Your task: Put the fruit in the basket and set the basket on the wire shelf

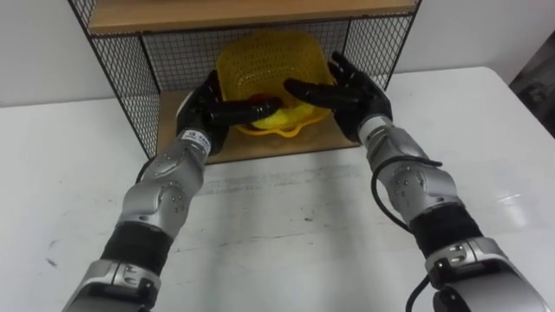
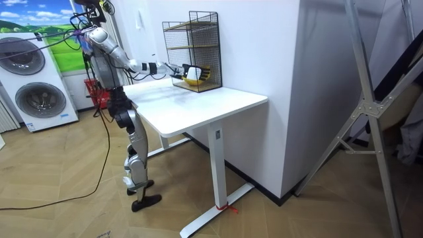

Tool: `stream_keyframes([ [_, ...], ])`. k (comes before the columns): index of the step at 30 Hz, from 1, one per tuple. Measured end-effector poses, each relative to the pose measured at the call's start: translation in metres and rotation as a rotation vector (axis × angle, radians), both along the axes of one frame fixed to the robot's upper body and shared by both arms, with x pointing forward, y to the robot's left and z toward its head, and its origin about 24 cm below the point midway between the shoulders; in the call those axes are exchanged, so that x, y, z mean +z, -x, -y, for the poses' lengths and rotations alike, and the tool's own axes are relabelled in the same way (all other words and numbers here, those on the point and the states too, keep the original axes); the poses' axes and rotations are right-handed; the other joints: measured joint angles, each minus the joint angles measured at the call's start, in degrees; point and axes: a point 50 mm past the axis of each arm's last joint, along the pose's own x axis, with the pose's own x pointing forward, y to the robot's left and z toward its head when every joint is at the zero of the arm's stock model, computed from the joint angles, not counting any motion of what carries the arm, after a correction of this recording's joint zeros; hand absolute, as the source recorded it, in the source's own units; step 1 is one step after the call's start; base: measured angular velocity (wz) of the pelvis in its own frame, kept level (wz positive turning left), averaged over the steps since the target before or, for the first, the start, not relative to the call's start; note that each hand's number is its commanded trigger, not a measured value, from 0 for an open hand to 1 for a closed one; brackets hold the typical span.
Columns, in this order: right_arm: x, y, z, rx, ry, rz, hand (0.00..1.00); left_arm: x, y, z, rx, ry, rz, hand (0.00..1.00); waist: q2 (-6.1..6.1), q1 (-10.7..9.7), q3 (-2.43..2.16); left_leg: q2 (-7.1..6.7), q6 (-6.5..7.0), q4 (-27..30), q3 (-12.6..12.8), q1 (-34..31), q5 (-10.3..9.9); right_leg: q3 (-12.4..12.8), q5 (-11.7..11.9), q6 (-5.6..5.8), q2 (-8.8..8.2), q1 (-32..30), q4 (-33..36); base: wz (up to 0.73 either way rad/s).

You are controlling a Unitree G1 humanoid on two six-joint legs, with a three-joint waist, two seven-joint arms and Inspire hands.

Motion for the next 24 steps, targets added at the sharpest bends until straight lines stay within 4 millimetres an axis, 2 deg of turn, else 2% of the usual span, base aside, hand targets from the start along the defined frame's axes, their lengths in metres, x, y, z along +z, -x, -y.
stream_keyframes([
  [3,0.0001,-0.0038,0.0001,-0.008,0.007,-0.018,0.00,-0.0026,-0.0021,0.0002,-0.002,-0.003,-0.031,0.00,0.33,0.20,-0.21,0.00,-0.01,0.00,-0.15,0.14,0.01,-0.15,0.02,-0.03,0.01,0.18,0.02,0.00],
  [8,-0.0059,-0.0046,0.0026,-0.021,0.015,-0.055,0.00,-0.0001,-0.0060,0.0017,-0.009,-0.004,-0.043,0.00,0.35,0.17,-0.22,-0.06,-0.09,0.00,-0.83,0.60,0.05,-1.03,0.03,-0.06,-0.07,0.99,-0.09,0.08],
  [24,-0.0083,-0.0040,0.0035,-0.016,0.009,-0.075,0.00,-0.0003,-0.0069,-0.0075,0.037,0.032,-0.055,0.00,0.35,0.06,-0.22,-0.06,-0.09,-0.01,-0.87,0.74,0.06,-0.95,0.03,-0.06,-0.05,1.06,-0.09,0.00],
])
